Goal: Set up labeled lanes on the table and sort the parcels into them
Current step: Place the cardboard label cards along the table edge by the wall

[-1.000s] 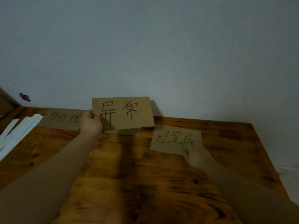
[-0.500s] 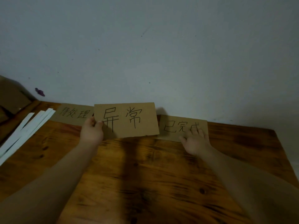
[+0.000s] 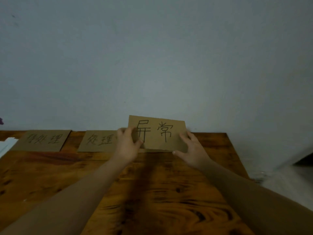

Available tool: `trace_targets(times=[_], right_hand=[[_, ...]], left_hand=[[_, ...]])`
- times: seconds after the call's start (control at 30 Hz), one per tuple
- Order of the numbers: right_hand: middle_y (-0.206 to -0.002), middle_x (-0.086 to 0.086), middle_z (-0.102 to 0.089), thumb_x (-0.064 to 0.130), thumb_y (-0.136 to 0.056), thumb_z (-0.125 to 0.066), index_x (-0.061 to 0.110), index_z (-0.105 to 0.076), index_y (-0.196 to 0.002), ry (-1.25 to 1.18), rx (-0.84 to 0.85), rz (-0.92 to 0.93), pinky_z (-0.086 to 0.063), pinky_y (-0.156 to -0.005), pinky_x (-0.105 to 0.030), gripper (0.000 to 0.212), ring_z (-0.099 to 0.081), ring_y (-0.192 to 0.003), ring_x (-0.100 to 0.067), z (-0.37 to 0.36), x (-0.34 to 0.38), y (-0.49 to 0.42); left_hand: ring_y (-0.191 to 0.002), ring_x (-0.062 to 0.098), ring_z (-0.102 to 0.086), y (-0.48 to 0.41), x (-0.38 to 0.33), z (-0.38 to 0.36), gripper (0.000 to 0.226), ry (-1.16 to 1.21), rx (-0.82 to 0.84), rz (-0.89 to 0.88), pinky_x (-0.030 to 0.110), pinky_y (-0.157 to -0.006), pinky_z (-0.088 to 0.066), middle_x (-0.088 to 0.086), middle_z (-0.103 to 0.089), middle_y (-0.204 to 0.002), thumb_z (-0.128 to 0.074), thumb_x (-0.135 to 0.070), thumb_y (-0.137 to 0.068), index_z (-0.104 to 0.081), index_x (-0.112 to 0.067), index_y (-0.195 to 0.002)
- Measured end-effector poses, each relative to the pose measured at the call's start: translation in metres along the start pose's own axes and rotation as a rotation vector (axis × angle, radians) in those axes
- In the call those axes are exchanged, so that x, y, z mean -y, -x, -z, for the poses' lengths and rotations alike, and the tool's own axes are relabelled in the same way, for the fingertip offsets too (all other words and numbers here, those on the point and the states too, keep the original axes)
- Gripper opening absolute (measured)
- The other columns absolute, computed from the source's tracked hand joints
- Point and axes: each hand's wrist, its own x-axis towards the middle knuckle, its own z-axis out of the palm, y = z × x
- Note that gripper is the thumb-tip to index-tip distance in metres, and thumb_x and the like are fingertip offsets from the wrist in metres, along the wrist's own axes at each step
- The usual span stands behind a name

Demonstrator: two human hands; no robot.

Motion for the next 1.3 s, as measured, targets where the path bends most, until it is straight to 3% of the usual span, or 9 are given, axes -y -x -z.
trace_targets(times=[0.23,0.4,0.57,0.93,1.13,1.3], right_hand=[[-0.156,-0.006,-0.017,0.045,-0.086,-0.064,0.02,-0.026,-0.149,0.123,-0.053,-0.129,-0.026,-0.116,-0.044,0.077,-0.022,-0.141,-0.029,0.056,-0.129,0.017],[-0.159,-0.007,-0.01,0.05,-0.09,-0.057,0.024,-0.023,-0.15,0.176,0.089,-0.189,-0.015,-0.119,-0.042,0.074,-0.013,-0.145,-0.028,0.072,-0.222,0.017],[-0.16,-0.006,-0.008,0.052,-0.094,-0.048,0.029,-0.019,-0.151,0.255,0.2,-0.178,-0.014,-0.119,-0.042,0.068,-0.01,-0.145,-0.03,0.065,-0.286,0.0],[-0.16,-0.009,0.013,0.043,-0.101,-0.026,0.031,-0.005,-0.153,0.3,0.203,-0.15,-0.008,-0.119,-0.048,0.057,0.006,-0.147,-0.03,0.055,-0.296,-0.068],[-0.16,-0.007,0.017,0.045,-0.101,-0.023,0.034,0.005,-0.152,0.274,0.189,-0.247,-0.004,-0.118,-0.048,0.059,0.009,-0.147,-0.031,0.06,-0.287,-0.084],[-0.161,-0.01,0.007,0.054,-0.098,-0.027,0.024,-0.006,-0.154,0.329,0.146,-0.169,-0.005,-0.118,-0.047,0.066,0.007,-0.147,-0.029,0.074,-0.239,-0.074]], left_hand=[[-0.142,0.024,-0.024,0.002,-0.035,-0.138,0.07,-0.311,0.306,-0.121,0.037,-0.117,-0.022,0.0,-0.011,-0.156,-0.06,-0.028,-0.09,-0.024,-0.018,-0.149],[-0.145,0.027,-0.014,0.008,-0.037,-0.233,0.068,-0.516,0.412,-0.088,0.04,-0.119,-0.016,0.007,-0.008,-0.159,-0.052,-0.037,-0.093,-0.018,-0.024,-0.15],[-0.147,0.026,0.001,0.007,-0.026,-0.291,0.065,-0.702,0.502,-0.051,0.041,-0.12,-0.009,0.011,0.001,-0.159,-0.041,-0.043,-0.097,-0.011,-0.025,-0.151],[-0.146,0.021,0.01,-0.041,-0.02,-0.308,0.058,-0.823,0.394,-0.061,0.047,-0.117,-0.002,-0.001,0.006,-0.16,-0.034,-0.046,-0.098,-0.012,-0.032,-0.15],[-0.145,0.024,0.017,-0.067,-0.03,-0.308,0.067,-0.811,0.463,-0.029,0.051,-0.118,0.001,0.0,0.017,-0.158,-0.037,-0.051,-0.096,-0.001,-0.034,-0.151],[-0.144,0.027,0.016,-0.057,-0.032,-0.252,0.073,-0.764,0.366,0.02,0.051,-0.115,0.003,0.003,0.015,-0.158,-0.035,-0.057,-0.093,0.002,-0.032,-0.151]])
